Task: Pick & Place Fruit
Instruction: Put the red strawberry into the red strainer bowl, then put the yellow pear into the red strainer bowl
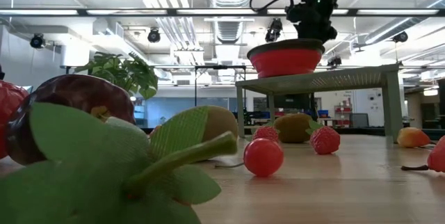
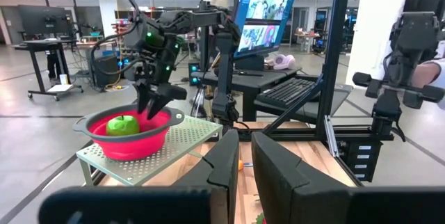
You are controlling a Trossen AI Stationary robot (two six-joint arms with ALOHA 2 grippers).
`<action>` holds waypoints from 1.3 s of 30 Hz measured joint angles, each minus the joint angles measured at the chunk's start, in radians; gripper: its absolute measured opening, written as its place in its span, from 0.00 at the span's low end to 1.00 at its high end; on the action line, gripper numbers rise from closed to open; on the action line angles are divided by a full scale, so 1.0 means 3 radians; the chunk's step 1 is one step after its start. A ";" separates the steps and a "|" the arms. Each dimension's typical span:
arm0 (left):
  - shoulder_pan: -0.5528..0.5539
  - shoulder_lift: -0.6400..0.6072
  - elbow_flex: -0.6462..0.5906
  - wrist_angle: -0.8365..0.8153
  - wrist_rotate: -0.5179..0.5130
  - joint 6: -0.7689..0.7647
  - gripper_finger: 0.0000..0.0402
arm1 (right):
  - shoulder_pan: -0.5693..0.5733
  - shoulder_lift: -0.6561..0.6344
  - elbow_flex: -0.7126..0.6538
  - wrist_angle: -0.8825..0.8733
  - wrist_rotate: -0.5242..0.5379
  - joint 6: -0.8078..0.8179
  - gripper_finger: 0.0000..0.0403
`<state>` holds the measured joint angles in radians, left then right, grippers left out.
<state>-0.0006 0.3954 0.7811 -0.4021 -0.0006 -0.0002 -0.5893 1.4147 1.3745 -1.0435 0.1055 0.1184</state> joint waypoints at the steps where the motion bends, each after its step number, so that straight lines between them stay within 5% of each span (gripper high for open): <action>1: 0.0000 0.0000 -0.0001 0.0001 0.0000 0.0001 0.12 | -0.0001 -0.0009 0.0024 -0.0028 0.0000 0.0001 0.56; 10: 0.0001 0.0000 -0.0001 0.0000 0.0000 0.0001 0.12 | 0.0121 -0.0095 0.0342 -0.0150 -0.0003 0.0024 0.63; 19: 0.0000 0.0000 -0.0001 0.0000 0.0000 0.0000 0.12 | 0.0734 -0.0191 0.0578 -0.0123 0.0017 0.0189 0.48; 28: 0.0000 0.0000 -0.0001 0.0000 0.0000 0.0000 0.12 | 0.1725 -0.0192 0.0579 -0.0098 0.0567 0.0493 0.33; 39: 0.0001 0.0000 -0.0001 0.0000 0.0000 0.0001 0.12 | 0.2584 -0.0167 0.0550 -0.0081 0.0693 0.1056 0.17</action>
<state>-0.0002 0.3954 0.7807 -0.4021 -0.0006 0.0000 0.1859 1.3647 1.5395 -1.0679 0.3133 0.4353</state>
